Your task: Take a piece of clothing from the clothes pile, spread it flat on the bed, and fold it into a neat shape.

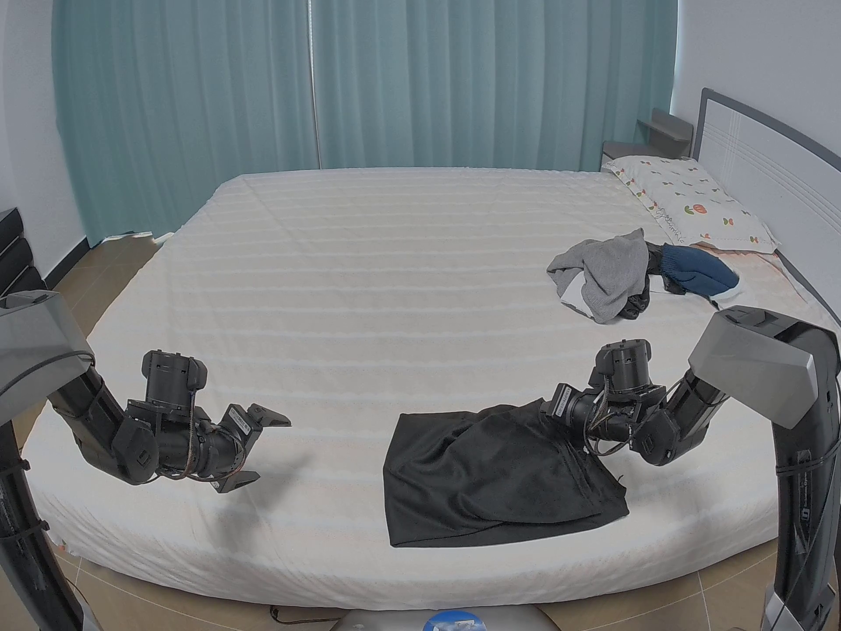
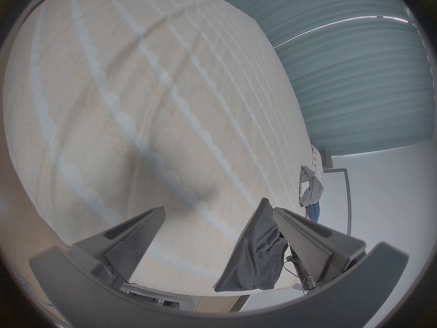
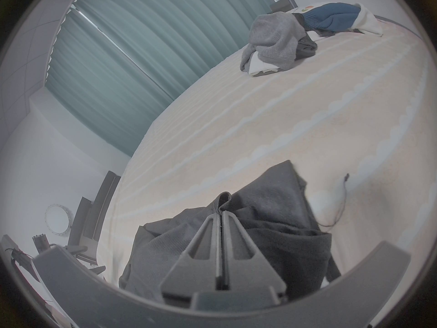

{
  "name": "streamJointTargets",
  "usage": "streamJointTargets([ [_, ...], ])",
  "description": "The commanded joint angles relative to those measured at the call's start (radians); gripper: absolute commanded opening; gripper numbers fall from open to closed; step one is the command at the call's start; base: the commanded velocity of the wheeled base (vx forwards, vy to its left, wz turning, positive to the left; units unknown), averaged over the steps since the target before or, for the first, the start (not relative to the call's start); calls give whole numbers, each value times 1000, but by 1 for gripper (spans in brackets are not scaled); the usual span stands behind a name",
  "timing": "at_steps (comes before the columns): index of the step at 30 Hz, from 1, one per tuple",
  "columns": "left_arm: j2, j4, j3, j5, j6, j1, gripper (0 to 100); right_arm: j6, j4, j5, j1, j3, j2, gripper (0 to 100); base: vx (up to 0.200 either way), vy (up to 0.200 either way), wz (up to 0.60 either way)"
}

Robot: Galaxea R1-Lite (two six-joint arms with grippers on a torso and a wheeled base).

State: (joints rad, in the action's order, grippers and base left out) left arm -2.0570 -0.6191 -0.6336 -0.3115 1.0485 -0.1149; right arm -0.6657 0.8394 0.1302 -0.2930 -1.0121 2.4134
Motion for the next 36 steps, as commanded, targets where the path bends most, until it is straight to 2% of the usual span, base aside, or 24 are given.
streamJointTargets([
  [1, -2, -1, 0, 0, -1, 0, 100, -3, 4, 2, 28, 32, -50, 0, 0, 0, 0],
  [12, -2, -1, 2, 0, -2, 0, 100, -2, 1, 5, 95, 38, -60, 0, 0, 0, 0],
  [26, -2, 1, 0, 0, -1, 0, 100, -3, 0, 5, 135, 17, -28, 0, 0, 0, 0],
  [27, -2, 1, 0, 0, -1, 0, 100, -3, 0, 5, 135, 17, -28, 100, 0, 0, 0],
  [32, -2, 1, 0, 0, -1, 0, 100, -5, 4, 8, 127, 72, -76, 100, 0, 0, 0],
  [36, -2, 1, 0, 0, 1, 0, 100, -6, 6, 54, 127, 138, -146, 100, 0, 0, 0],
])
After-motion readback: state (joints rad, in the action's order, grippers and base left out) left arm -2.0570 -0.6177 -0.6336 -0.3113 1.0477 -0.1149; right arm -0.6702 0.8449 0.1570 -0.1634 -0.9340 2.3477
